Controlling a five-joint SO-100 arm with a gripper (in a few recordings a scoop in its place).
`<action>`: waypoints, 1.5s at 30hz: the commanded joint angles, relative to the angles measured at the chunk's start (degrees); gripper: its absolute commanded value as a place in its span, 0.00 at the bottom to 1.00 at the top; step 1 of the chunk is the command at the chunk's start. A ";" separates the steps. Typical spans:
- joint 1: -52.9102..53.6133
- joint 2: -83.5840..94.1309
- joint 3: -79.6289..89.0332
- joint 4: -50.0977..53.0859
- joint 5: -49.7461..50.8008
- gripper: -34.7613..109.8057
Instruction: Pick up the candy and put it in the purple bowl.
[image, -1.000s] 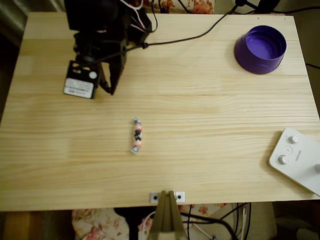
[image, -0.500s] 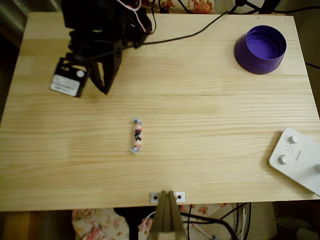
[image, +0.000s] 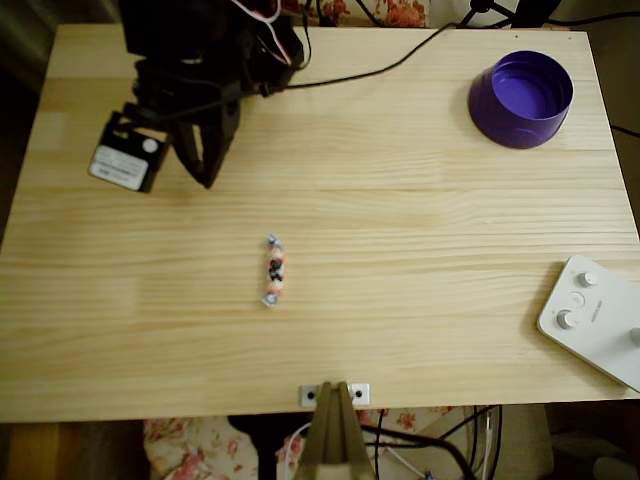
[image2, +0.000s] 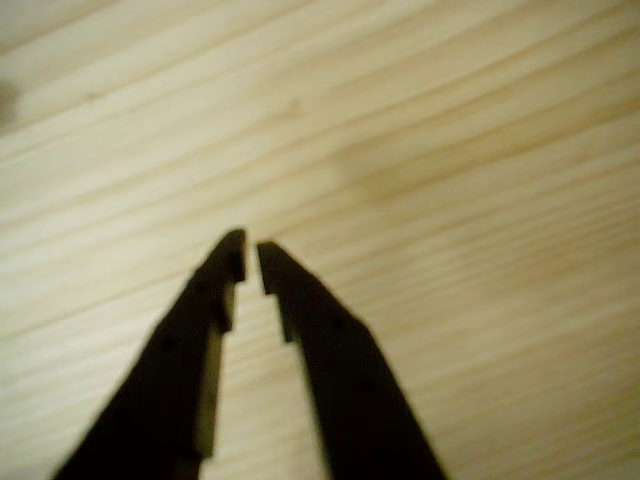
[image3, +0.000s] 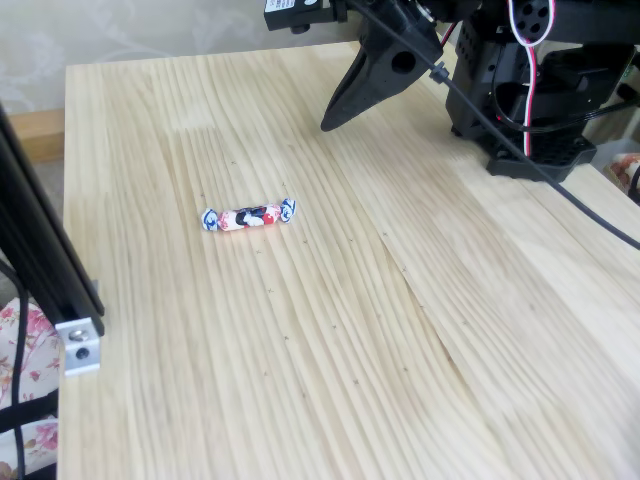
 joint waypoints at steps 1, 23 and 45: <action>0.35 0.97 -0.62 -1.23 0.18 0.24; 1.58 -5.27 -9.32 -3.60 -13.54 0.24; -7.65 -33.49 -33.84 -9.32 -4.92 0.24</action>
